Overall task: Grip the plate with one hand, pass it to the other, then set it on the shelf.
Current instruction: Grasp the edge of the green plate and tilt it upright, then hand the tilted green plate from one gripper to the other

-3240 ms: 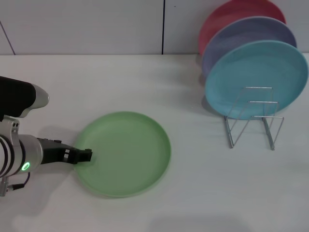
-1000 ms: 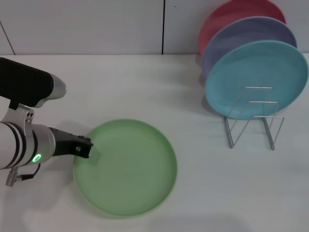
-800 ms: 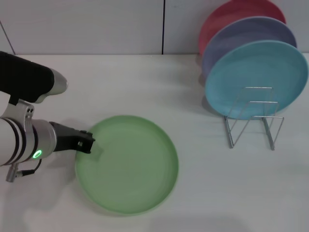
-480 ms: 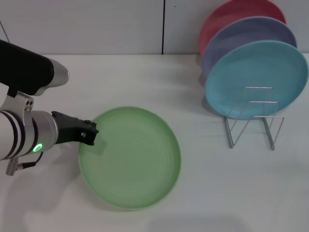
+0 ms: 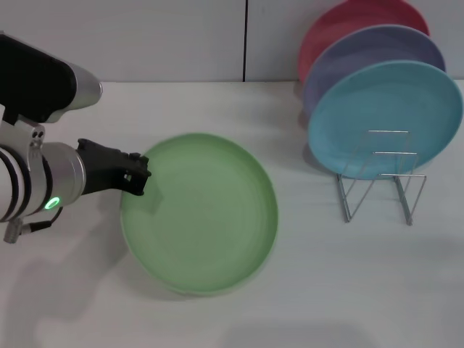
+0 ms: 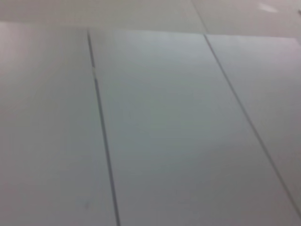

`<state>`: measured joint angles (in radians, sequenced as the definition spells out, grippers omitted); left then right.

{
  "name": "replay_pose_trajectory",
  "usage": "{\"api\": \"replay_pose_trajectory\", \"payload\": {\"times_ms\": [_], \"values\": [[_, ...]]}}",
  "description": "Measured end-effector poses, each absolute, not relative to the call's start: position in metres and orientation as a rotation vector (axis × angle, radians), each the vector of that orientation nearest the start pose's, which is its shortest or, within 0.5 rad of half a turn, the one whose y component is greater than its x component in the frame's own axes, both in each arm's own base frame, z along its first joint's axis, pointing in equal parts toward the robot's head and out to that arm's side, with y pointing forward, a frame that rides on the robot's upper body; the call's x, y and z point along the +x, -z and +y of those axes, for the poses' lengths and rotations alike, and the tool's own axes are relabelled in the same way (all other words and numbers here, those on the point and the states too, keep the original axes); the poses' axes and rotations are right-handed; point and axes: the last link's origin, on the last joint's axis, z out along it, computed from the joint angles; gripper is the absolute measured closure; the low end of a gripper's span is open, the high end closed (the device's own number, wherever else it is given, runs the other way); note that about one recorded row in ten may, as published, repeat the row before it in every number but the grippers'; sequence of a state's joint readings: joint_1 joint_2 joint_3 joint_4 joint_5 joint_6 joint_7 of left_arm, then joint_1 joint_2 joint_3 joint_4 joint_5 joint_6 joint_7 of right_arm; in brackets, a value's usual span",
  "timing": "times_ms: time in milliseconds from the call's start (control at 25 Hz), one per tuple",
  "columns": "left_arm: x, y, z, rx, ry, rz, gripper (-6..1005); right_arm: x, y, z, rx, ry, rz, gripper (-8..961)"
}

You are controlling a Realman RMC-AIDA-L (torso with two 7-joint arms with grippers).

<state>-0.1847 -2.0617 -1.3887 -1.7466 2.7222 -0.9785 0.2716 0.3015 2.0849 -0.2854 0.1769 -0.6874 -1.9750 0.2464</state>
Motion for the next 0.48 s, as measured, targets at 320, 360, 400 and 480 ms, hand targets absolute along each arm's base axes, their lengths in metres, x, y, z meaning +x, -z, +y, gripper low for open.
{"api": "replay_pose_trajectory", "payload": {"times_ms": [320,360,400,480], "values": [[-0.16,-0.018,0.334,-2.188,0.067,-0.622,964,0.31,-0.061,0.243,-1.08,-1.125,0.173,138],[-0.159,-0.019,0.336,-2.18,0.078,-0.605,964,0.31,-0.061,0.243,-1.08,-1.125,0.173,139],[-0.158,-0.021,0.337,-2.171,0.089,-0.589,964,0.306,-0.061,0.249,-1.1,-1.143,0.161,139],[-0.159,-0.023,0.34,-2.156,0.102,-0.571,964,0.297,-0.06,0.264,-1.15,-1.175,0.149,140]]}}
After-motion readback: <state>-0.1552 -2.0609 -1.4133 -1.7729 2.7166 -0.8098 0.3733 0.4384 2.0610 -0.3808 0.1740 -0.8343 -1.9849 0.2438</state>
